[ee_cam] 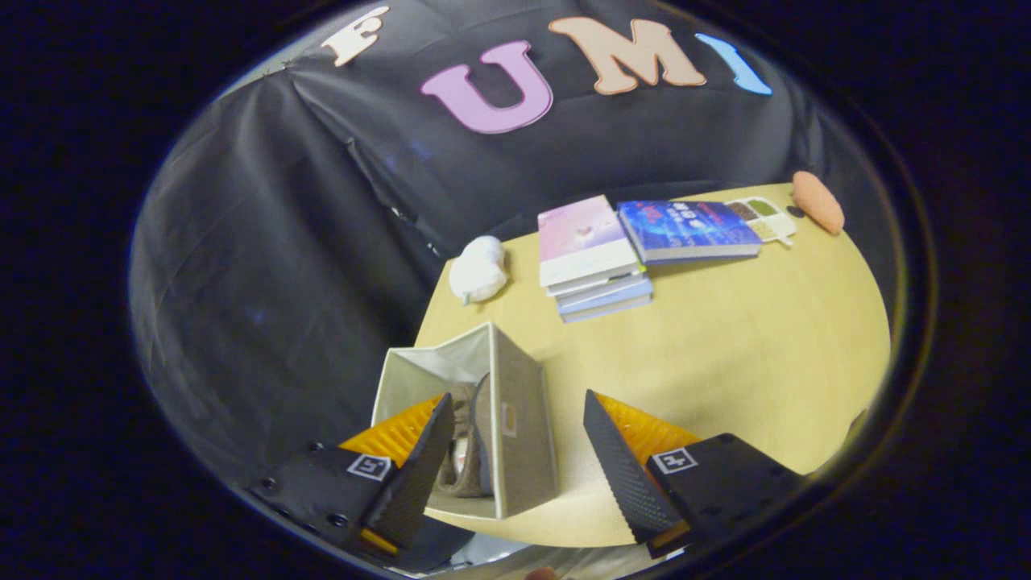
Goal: Open the storage box then place both shoes into the box .Put the left shoe in first, then the right shoe, with the right side of both shoes facing outward in a uniform manner.
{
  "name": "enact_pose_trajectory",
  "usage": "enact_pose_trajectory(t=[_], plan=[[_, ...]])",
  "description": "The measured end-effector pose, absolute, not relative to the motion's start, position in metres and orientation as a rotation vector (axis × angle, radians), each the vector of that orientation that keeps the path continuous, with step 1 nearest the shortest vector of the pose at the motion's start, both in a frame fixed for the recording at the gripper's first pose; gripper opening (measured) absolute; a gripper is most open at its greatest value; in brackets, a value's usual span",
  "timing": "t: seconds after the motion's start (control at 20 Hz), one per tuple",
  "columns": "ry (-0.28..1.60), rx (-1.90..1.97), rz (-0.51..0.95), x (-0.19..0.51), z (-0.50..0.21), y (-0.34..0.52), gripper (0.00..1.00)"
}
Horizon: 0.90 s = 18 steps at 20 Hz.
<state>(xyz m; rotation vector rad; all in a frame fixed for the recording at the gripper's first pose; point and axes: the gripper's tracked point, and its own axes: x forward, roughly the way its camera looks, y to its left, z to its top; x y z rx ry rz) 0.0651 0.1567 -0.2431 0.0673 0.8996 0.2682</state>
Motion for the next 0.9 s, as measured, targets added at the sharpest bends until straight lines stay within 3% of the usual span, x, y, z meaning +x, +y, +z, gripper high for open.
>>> enact_pose_trajectory(t=[0.9], plan=[[0.160,-0.080,0.134,0.136,-0.024,-0.025,1.00]])
